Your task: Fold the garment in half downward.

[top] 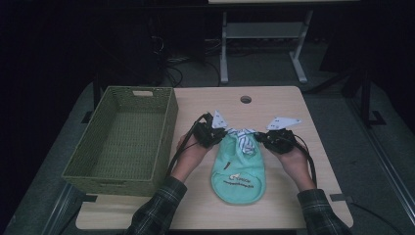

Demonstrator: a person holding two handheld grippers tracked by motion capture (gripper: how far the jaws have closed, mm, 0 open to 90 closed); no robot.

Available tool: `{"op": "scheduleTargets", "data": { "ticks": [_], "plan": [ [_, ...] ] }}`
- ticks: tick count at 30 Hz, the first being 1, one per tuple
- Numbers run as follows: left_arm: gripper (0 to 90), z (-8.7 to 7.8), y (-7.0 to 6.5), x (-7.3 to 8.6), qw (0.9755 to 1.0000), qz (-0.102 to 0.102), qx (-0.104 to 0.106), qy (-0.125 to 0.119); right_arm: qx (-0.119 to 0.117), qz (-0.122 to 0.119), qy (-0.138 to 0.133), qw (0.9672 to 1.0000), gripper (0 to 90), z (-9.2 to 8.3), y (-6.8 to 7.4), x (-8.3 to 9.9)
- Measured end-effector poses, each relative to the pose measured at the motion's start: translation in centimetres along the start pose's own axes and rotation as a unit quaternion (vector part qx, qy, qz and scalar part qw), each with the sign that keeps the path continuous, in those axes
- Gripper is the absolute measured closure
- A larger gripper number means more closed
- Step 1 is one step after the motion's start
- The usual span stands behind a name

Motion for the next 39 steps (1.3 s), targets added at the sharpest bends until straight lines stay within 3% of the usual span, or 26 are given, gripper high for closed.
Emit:
{"op": "scheduleTargets", "data": {
  "ticks": [5,8,13,15,17,28,39],
  "plan": [
    [84.6,-1.4,0.7,-1.9,0.9995,0.0,-0.01,-0.032,0.002,-0.006,-0.028,0.9996,84.6,-0.9,-0.4,-2.3],
    [84.2,-2.1,0.4,-2.2,0.9992,-0.005,-0.001,-0.041,-0.005,-0.002,-0.041,0.9991,83.7,-1.4,-0.2,-2.8],
    [83.9,-2.9,-0.8,-0.9,0.9989,-0.007,0.021,-0.041,-0.015,-0.009,-0.044,0.9989,83.0,-2.0,0.9,-1.6],
    [83.4,-3.2,-1.0,-0.7,0.9987,-0.004,0.027,-0.044,-0.02,-0.003,-0.048,0.9987,82.9,-2.2,1.3,-1.2],
    [82.9,-3.4,-1.3,-0.5,0.9984,0.009,0.031,-0.046,-0.022,-0.009,-0.053,0.9983,82.7,-2.4,1.6,-1.0],
    [82.6,-4.9,-3.4,0.2,0.9968,0.03,0.053,-0.052,-0.035,-0.024,-0.056,0.9975,82.0,-4.1,3.5,0.2],
    [81.6,-5.7,-4.9,1.7,0.9954,0.004,0.087,-0.04,-0.051,-0.025,-0.036,0.9977,81.7,-4.6,4.7,1.8]
  ]
}}
Point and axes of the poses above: each handheld gripper's, and its own axes: z roughly forward along the jaws, x roughly out of its underside, y roughly to its left, the point moved 5 cm from there along z, roughly forward along the jaws, and after that the axes turned 14 degrees about -y, right-handed, at the moved point
